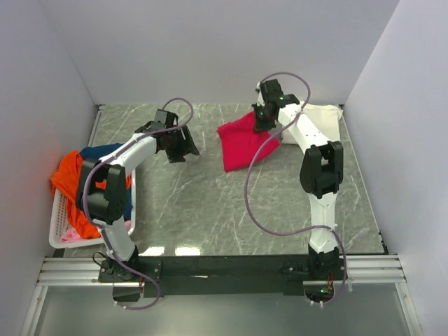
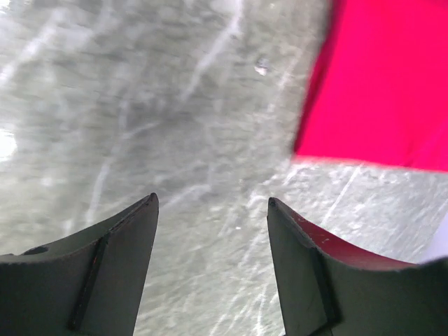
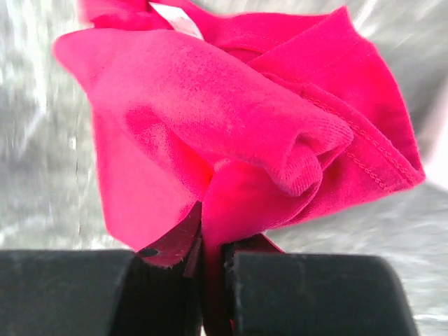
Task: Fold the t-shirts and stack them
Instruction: Neatly place the folded tshirt to the corner
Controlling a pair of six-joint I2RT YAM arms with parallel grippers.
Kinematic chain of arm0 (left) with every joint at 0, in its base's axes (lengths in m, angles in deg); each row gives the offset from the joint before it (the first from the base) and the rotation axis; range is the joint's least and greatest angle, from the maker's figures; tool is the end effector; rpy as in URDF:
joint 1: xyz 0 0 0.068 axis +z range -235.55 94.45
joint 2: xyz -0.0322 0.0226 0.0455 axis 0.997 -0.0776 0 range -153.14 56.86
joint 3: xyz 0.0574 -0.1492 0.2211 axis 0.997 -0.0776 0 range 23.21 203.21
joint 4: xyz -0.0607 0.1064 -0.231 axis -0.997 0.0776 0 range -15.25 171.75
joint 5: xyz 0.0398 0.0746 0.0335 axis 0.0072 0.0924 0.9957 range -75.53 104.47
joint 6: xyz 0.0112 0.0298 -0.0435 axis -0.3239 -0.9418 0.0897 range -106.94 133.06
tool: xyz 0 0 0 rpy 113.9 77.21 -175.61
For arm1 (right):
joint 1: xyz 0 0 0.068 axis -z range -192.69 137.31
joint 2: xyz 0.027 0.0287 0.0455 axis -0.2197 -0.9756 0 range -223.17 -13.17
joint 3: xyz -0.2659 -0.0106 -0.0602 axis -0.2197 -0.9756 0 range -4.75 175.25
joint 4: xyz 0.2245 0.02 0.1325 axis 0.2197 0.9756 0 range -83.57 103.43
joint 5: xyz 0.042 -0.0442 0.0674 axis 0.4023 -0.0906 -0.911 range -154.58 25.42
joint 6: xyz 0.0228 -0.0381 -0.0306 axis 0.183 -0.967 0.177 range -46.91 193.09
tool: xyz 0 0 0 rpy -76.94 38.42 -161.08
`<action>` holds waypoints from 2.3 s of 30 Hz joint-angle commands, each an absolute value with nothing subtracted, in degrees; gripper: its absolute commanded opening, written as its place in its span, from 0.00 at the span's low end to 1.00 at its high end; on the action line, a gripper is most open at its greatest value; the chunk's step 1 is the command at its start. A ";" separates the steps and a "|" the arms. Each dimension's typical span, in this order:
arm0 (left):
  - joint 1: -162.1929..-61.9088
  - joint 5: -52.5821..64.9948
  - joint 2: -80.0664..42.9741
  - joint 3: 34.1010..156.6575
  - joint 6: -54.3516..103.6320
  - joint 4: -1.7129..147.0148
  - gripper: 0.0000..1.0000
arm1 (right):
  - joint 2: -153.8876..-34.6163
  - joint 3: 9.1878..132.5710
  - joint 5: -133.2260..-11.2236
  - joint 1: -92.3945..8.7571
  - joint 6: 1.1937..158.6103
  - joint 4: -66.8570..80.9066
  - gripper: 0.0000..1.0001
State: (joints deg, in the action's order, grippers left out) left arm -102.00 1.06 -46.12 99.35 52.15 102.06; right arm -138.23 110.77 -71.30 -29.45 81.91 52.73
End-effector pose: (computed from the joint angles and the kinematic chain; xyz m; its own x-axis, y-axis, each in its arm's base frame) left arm 0.3705 -0.1180 0.2256 -0.8591 -0.3859 -0.3361 -0.1753 0.8389 -0.5153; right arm 0.4628 0.1438 0.2578 -0.8365 -0.0927 -0.5401 -0.2236 0.9576 0.1818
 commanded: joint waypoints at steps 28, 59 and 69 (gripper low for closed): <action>-92.58 -4.69 -50.72 102.14 48.21 102.09 0.69 | -145.71 133.94 -49.98 -20.70 69.75 49.77 0.00; -93.46 -5.04 -57.13 106.09 52.00 104.20 0.68 | -138.59 131.39 -67.74 -9.44 69.48 48.88 0.00; -94.60 -4.43 -58.01 107.06 51.91 105.08 0.68 | -139.82 129.81 -70.74 -7.51 68.87 49.50 0.00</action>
State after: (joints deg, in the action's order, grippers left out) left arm -94.11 -4.71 -57.55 104.59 51.69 104.62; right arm -143.36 129.96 -69.29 -8.51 69.97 51.55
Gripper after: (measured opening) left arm 0.687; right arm 0.143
